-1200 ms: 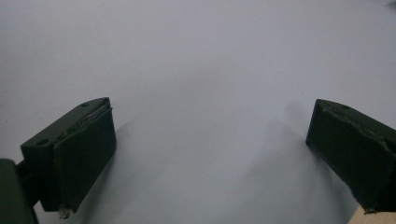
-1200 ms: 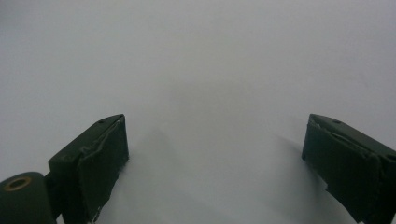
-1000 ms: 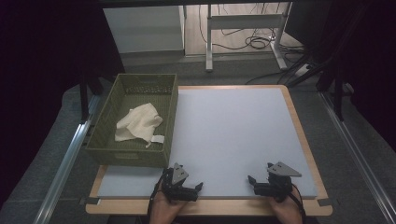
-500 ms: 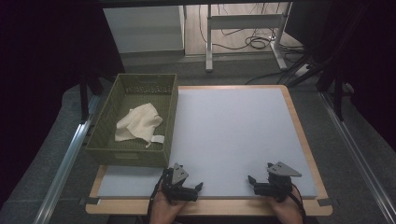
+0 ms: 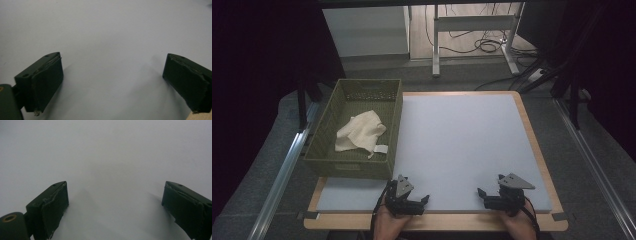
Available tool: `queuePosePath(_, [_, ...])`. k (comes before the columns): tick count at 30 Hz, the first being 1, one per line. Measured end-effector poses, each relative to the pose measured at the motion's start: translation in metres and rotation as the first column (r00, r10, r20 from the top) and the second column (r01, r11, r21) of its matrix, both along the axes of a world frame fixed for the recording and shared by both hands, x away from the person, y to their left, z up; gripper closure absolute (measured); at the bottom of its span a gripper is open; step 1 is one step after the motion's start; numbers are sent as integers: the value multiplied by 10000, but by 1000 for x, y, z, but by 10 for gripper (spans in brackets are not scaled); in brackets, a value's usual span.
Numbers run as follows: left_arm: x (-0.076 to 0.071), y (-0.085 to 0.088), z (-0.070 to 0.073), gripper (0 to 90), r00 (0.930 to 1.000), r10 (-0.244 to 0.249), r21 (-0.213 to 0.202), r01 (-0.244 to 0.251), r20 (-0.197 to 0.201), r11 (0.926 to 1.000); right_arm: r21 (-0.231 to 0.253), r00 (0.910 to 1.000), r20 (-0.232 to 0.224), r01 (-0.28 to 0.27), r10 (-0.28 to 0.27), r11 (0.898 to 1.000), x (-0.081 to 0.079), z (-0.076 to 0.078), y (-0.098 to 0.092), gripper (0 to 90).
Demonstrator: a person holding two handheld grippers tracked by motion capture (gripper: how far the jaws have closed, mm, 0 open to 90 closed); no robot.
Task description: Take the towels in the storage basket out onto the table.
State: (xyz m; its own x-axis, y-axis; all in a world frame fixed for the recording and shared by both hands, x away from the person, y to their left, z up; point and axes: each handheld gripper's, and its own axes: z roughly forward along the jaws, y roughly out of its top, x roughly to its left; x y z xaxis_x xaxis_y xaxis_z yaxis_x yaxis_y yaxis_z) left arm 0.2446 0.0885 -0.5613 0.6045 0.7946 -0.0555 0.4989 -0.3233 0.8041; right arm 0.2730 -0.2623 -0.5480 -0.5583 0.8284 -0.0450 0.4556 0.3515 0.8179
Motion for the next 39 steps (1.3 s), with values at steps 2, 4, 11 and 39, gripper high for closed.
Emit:
queuePosePath(2, [1,0,2,47,9997,-155,-204,152,-190,9997,2,10000,-1,0,0,10000,0,0,0,71])
queuePosePath(4, [1,0,5,56,9993,-226,-233,219,-285,9995,1,10000,-2,-4,4,10000,0,0,0,71])
queuePosePath(11, [4,-3,21,56,9984,-533,-33,532,-182,9986,3,10000,-3,-4,4,10000,0,0,0,71])
queuePosePath(39, [25,-22,48,4,9920,-1254,-224,1250,-133,9919,-4,10000,0,-26,26,10000,0,0,0,71])
